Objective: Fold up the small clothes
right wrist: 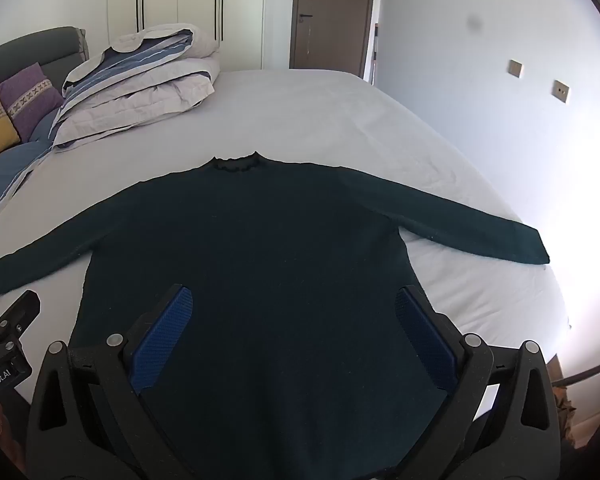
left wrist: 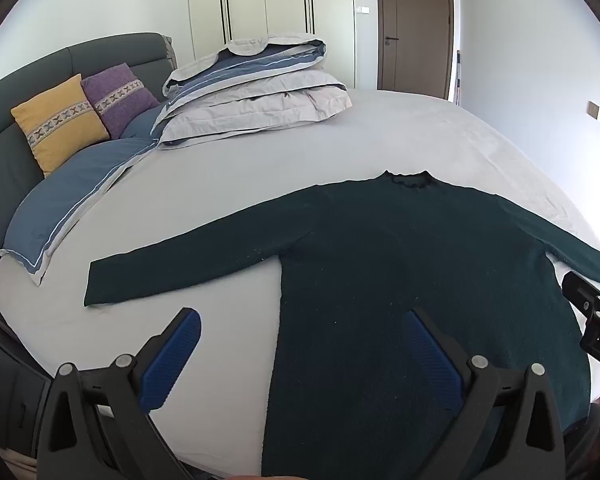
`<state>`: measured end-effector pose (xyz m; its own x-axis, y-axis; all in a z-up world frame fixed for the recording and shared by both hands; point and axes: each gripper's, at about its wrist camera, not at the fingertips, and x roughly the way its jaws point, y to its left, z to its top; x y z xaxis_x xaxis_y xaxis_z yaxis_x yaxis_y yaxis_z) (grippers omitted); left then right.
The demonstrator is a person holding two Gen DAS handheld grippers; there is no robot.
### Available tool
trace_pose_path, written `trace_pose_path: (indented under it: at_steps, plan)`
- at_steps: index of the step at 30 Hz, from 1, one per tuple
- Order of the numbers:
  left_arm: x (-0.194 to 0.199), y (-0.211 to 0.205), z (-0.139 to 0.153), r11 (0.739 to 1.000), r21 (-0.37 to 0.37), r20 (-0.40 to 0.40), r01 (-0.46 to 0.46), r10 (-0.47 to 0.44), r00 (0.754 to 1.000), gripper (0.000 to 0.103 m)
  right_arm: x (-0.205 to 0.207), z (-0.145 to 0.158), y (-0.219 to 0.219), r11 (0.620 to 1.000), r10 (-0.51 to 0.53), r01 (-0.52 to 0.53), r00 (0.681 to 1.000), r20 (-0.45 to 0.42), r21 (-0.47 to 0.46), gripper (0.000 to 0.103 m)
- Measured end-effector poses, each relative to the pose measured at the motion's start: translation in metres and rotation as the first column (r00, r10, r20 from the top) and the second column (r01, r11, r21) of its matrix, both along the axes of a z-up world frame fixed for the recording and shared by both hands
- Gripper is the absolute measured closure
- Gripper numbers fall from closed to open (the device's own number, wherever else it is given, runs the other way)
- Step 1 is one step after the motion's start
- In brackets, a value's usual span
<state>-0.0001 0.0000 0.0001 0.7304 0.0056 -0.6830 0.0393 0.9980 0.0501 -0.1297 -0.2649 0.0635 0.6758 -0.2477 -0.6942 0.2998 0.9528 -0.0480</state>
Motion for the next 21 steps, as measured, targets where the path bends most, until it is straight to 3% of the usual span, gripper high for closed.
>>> trace_pose_path:
  at_steps: [21]
  plan:
    - [-0.003,0.006,-0.006,1.0,-0.01,-0.017,-0.008,0.007,1.0,0.0,0.001,0.001,0.002,1.0,0.001,-0.001,1.0,-0.008,0.001,0.0]
